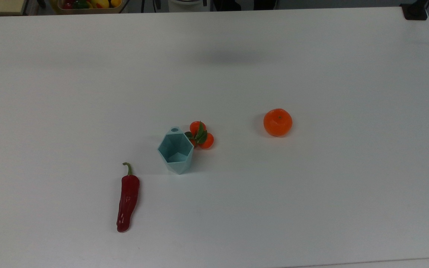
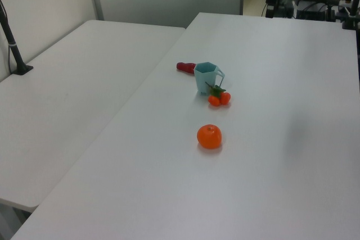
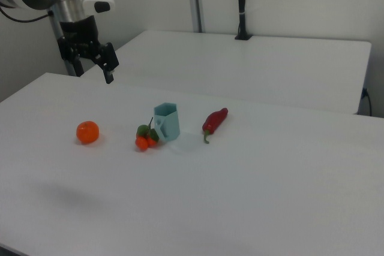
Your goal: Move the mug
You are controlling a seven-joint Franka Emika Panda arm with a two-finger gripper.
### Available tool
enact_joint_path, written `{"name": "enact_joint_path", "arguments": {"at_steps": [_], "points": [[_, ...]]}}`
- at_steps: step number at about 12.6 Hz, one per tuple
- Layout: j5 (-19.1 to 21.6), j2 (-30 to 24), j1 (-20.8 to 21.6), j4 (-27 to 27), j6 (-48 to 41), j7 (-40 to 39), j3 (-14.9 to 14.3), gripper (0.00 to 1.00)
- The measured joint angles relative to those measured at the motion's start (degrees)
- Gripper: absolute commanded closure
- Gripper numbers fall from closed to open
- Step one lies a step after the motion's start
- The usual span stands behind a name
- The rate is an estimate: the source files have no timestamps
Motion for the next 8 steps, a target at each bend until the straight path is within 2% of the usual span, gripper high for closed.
{"name": "enact_joint_path", "arguments": {"at_steps": [5, 8], "points": [[-0.9, 3.76, -0.07, 1.44, 2.77, -0.93, -0.32, 0.0], [-2.66, 8.51, -0.09, 2.58, 8.97, -0.97, -0.45, 0.0]]}}
